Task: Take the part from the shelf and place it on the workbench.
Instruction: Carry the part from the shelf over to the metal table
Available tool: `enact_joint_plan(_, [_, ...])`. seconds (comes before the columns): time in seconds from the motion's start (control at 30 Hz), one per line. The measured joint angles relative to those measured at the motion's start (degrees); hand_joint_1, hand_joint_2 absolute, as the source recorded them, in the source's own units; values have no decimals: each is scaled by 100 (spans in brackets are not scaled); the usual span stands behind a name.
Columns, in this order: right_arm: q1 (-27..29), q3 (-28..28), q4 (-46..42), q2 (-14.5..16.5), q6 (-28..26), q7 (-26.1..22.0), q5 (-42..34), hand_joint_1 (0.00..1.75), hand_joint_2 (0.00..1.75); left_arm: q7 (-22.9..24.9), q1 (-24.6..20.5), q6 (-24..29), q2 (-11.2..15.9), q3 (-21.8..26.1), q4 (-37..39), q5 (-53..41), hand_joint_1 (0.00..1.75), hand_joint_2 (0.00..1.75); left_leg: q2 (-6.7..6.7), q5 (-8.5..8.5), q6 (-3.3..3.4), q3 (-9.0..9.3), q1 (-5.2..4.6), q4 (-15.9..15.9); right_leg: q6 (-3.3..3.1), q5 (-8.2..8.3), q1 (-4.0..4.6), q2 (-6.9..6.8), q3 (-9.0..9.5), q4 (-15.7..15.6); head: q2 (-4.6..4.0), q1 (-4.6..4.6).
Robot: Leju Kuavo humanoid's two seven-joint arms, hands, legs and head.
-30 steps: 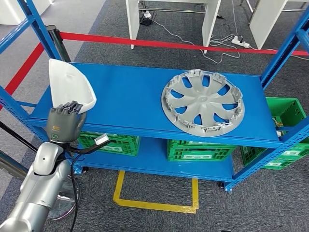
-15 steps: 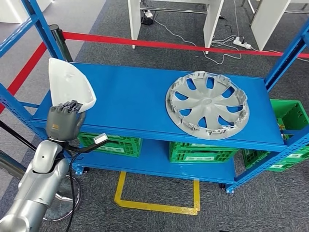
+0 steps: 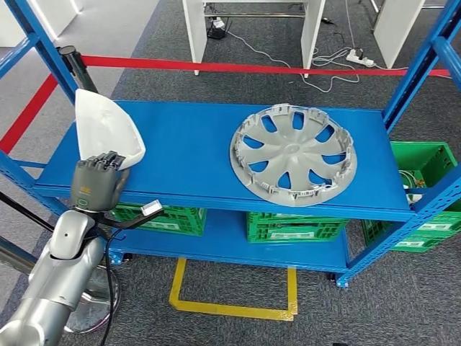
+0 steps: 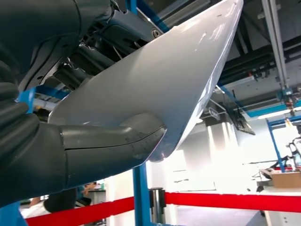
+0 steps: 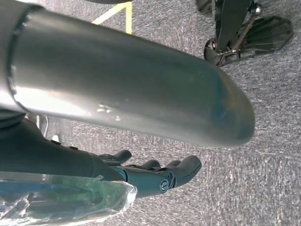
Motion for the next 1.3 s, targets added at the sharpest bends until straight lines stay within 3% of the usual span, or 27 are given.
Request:
enact_joint_plan(0.07, [1, -1, 1, 0, 0, -4, 10, 0, 0, 13, 11, 0, 11, -8, 25, 2, 175, 175, 0, -151, -4, -168, 1, 473, -20, 21, 17, -9, -26, 1, 0, 2])
enact_joint_plan(0.1, [2, -2, 1, 0, 0, -5, 15, 0, 0, 19, 15, 0, 18, -12, 37, 4, 175, 175, 0, -69, 7, -108, 1, 410, -21, 35, 22, -11, -40, 2, 0, 2])
enact_joint_plan(0.17, [-1, -2, 1, 0, -1, -8, 25, 0, 0, 31, 9, 0, 29, -17, 50, 12, 175, 175, 0, 278, 51, 289, -1, -260, -3, 66, 27, -10, -59, 3, 0, 1])
enact_joint_plan(0.23, [-8, -2, 0, 0, -2, -9, 30, 0, 0, 34, -21, 1, 36, -23, 51, 21, 175, 175, -1, 479, 94, 647, -16, -919, 43, 104, 49, -7, -92, 15, 0, 3])
enact_joint_plan(0.27, [-12, -2, 0, 0, -3, -9, 33, 0, 0, 35, -35, 1, 39, -26, 52, 30, 175, 175, -3, 498, 109, 712, -25, -1071, 76, 129, 57, -7, -115, 19, 0, 7])
enact_joint_plan(0.37, [-7, -5, 1, 0, -12, -8, 41, 0, 0, 38, -40, 2, 54, -31, 63, 67, 175, 175, 0, 559, 177, 661, -29, -1132, 191, 171, 50, -10, -182, 19, 0, 12])
enact_joint_plan(0.43, [-3, -11, 1, 0, -20, -6, 49, 0, 0, 39, -44, 2, 57, -34, 69, 86, 175, 175, 14, 649, 247, 595, -9, -1161, 240, -109, 44, -11, -316, 292, 0, 33])
enact_joint_plan(0.5, [-5, -21, 1, 0, -25, -7, 57, 0, 0, 33, -45, 0, 61, -36, 72, 132, 175, 175, 23, 725, 292, 487, -12, -1162, 267, -608, 40, -13, -559, 992, 0, 52])
enact_joint_plan(0.53, [-6, -27, 2, 0, -25, -8, 59, 0, 0, 21, -41, -6, 62, -37, 74, 175, 175, 175, 25, 761, 301, 428, -20, -1161, 275, -773, 41, -13, -657, 1343, 0, 54])
enact_joint_plan(0.57, [-6, -33, 2, 0, -25, -10, 60, 0, 0, 4, -37, -18, 62, -37, 77, 228, 175, 175, 25, 795, 303, 371, -30, -1160, 277, -825, 43, -13, -692, 1559, 0, 53])
enact_joint_plan(0.6, [-6, -39, 2, 0, -26, -12, 60, 0, 0, -16, -31, -33, 62, -38, 81, 275, 175, 175, 23, 826, 300, 321, -40, -1160, 267, -755, 48, -13, -627, 1572, 0, 55])
enact_joint_plan(0.63, [-8, -44, 1, 0, -26, -14, 60, 0, 0, -32, -27, -45, 62, -38, 86, 312, 175, 175, 22, 861, 292, 280, -50, -1160, 244, -608, 56, -12, -452, 1371, 0, 54])
enact_joint_plan(0.7, [-20, -58, -2, -2, -26, -16, 60, 0, 0, -52, -25, -58, 61, -38, 91, 349, 175, 175, 19, 919, 263, 228, -69, -1156, 161, -375, 87, -13, 105, 590, 0, 53])
enact_joint_plan(0.73, [-30, -66, -5, -4, -26, -19, 61, 0, 0, -58, -27, -61, 61, -38, 92, 358, 175, 175, 21, 945, 241, 211, -76, -1152, 122, -349, 103, -14, 345, 234, 0, 49])
enact_joint_plan(0.8, [-46, -78, -9, -7, -26, -24, 63, 0, 0, -64, -35, -69, 62, -38, 93, 373, 175, 175, 27, 975, 207, 188, -92, -1141, 75, -407, 123, -16, 542, -133, 0, 43])
enact_joint_plan(0.9, [-34, -87, -9, 1, -25, -24, 68, 0, 0, -69, -40, -95, 54, -54, 93, 395, 175, 175, 31, 982, 289, 179, -91, -1141, 67, -409, 130, -16, 501, -192, 0, 40])
enact_joint_plan(1.03, [-28, -93, -9, 3, -23, -28, 76, 0, 0, -75, -49, -109, 54, -74, 93, 425, 175, 175, 31, 1089, 195, 182, -62, -1177, 12, -369, 159, -19, 475, -178, 0, 41])
enact_joint_plan(1.3, [-32, -93, -9, 25, -11, -36, 87, 0, 0, -66, -54, -195, 61, -84, 93, 492, 175, 175, 25, 1086, 247, 137, -89, -1153, 47, -340, 127, -27, 504, -177, 0, 39])
